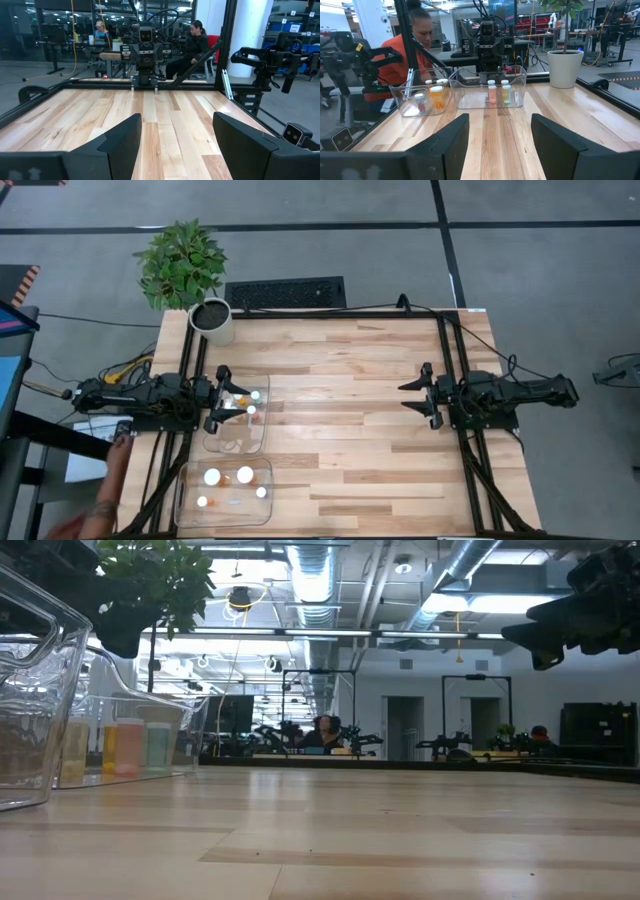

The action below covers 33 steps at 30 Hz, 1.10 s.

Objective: Pick and place medicine bottles into bin by pill shape (circle, oval)
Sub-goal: Return to Home Position

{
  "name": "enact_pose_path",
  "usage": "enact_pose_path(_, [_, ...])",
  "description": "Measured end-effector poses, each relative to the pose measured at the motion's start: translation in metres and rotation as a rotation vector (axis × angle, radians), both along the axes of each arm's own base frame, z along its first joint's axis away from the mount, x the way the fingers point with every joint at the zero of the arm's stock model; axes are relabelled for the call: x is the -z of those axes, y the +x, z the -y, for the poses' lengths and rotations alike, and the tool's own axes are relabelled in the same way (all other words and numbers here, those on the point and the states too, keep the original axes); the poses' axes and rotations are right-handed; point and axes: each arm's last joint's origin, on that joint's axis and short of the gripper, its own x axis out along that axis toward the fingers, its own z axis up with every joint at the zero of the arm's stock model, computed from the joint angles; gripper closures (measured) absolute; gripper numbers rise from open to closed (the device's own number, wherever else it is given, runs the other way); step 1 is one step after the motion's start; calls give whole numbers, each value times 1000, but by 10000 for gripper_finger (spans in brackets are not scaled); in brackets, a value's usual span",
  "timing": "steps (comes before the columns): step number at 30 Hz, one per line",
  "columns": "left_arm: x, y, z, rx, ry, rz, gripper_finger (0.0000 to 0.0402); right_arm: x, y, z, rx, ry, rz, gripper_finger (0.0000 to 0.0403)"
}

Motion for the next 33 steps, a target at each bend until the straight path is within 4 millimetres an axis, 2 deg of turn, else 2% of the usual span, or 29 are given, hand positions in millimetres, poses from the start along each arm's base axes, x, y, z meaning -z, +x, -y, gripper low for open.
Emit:
enact_pose_path(26, [0,0,0,0,0,-1,161,0,0,0,0,0,0,178])
enact_pose_path(33, [5,4,0,0,4,-57,161,0,0,0,0,0,0,178])
